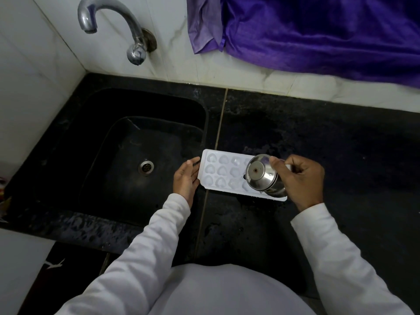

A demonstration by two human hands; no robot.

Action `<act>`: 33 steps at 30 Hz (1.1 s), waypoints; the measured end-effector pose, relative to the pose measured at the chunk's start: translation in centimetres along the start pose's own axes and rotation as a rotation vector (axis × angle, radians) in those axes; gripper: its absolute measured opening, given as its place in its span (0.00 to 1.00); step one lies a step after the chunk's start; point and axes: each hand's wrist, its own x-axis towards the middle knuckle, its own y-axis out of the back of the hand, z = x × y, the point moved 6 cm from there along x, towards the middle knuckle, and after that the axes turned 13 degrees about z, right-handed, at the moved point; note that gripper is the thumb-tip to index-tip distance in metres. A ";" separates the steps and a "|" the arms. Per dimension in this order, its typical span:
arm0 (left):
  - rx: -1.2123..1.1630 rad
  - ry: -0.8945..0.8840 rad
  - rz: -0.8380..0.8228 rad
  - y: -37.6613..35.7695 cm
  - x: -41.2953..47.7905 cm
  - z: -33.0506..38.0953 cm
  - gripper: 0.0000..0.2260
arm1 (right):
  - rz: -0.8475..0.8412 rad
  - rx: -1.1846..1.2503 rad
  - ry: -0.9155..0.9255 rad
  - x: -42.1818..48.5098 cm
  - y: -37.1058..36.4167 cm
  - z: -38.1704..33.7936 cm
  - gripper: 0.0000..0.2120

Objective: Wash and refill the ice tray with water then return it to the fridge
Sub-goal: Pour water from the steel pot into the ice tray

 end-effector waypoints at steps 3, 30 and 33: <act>0.004 0.000 -0.001 0.1 0.1 -0.1 0.15 | 0.007 0.005 0.000 0.0 0.1 -0.1 0.23; 0.049 -0.009 0.005 0.0 0.0 0.0 0.15 | 0.121 0.162 -0.201 0.3 3.0 1.3 0.23; 0.043 -0.008 0.005 0.0 0.1 -0.1 0.15 | 0.127 0.137 -0.178 0.2 3.4 1.4 0.22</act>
